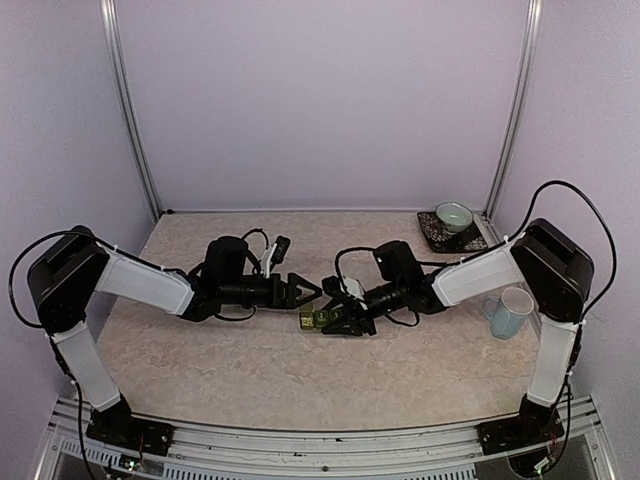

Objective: Sort the pills into containers
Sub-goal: Close the lid of the pill container.

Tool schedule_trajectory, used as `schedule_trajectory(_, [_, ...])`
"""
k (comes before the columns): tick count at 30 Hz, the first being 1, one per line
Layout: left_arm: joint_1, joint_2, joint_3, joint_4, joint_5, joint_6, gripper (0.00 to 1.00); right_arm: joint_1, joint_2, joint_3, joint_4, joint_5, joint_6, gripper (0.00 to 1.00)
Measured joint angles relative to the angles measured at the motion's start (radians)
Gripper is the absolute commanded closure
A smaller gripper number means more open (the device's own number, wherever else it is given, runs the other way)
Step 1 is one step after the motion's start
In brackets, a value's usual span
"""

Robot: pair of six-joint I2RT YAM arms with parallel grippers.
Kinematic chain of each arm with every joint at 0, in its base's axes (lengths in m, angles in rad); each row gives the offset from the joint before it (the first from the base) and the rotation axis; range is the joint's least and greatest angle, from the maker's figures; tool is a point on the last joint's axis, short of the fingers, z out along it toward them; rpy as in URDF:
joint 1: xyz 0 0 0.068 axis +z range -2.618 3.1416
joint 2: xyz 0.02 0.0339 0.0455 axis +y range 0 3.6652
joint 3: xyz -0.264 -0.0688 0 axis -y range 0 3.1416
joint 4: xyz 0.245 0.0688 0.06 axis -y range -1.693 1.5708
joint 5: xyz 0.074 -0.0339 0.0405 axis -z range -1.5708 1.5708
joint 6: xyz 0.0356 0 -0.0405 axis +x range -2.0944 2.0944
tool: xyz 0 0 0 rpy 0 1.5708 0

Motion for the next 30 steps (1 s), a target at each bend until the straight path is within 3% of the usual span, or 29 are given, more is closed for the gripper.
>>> schedule_trajectory(30, [-0.066, -0.075, -0.030, 0.068, 0.116, 0.039, 0.05, -0.016, 0.011, 0.047, -0.031, 0.000, 0.068, 0.78])
